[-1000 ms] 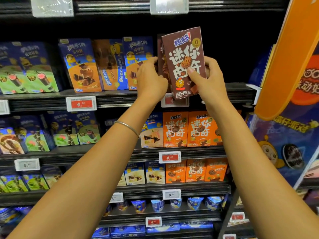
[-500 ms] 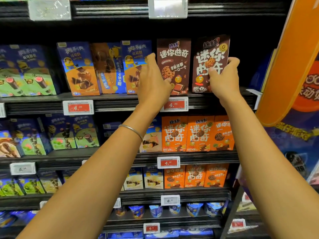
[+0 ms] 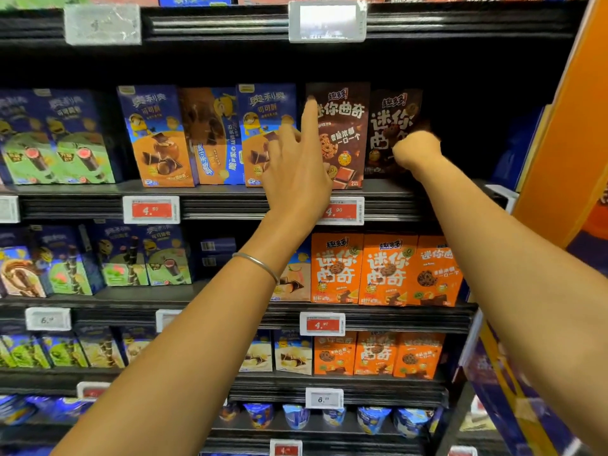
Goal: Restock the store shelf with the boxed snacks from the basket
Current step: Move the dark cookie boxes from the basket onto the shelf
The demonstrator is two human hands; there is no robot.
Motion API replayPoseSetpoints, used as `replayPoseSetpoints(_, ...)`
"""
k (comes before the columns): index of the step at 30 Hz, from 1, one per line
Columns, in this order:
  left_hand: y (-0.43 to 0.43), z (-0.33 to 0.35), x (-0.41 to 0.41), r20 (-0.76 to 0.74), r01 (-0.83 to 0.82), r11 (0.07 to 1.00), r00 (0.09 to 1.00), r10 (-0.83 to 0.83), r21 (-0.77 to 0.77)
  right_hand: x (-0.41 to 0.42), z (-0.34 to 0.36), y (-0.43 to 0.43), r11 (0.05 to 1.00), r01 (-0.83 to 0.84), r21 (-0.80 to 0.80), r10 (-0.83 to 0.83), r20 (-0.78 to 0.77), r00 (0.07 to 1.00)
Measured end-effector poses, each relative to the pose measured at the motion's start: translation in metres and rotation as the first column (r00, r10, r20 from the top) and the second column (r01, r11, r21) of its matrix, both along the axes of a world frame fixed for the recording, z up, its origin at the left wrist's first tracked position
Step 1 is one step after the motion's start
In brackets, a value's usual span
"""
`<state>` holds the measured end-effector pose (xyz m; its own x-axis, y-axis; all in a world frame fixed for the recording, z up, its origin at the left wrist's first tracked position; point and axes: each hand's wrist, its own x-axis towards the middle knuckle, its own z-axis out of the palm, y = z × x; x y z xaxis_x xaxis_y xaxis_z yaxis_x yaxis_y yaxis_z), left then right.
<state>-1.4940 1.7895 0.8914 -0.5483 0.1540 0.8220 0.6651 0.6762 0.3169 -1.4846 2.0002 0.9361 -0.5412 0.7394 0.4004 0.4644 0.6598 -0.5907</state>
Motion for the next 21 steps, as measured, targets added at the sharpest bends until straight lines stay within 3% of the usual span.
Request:
replayPoseSetpoints(2, 0.001, -0.003, -0.002, -0.005, -0.043, 0.999, 0.999, 0.043, -0.02, -0.009, 0.002, 0.003, 0.999, -0.018, 0.037, 0.015, 0.07, 0.997)
replayPoseSetpoints(10, 0.0, -0.004, -0.001, -0.04, -0.126, 0.991, 0.991, 0.124, -0.043, -0.027, 0.003, 0.014, 0.995, -0.088, 0.051, 0.082, 0.116, 0.99)
replayPoseSetpoints(19, 0.002, -0.002, -0.005, 0.003, -0.127, 0.99, 0.992, 0.128, -0.063, -0.03, -0.002, 0.017, 0.98, -0.174, -0.101, 0.181, 0.069, 0.981)
replayPoseSetpoints(21, 0.003, -0.002, -0.004, 0.025, -0.1, 0.994, 0.995, 0.101, -0.053, -0.029, -0.005, 0.015, 0.967, -0.185, -0.177, 0.181, -0.037, 0.983)
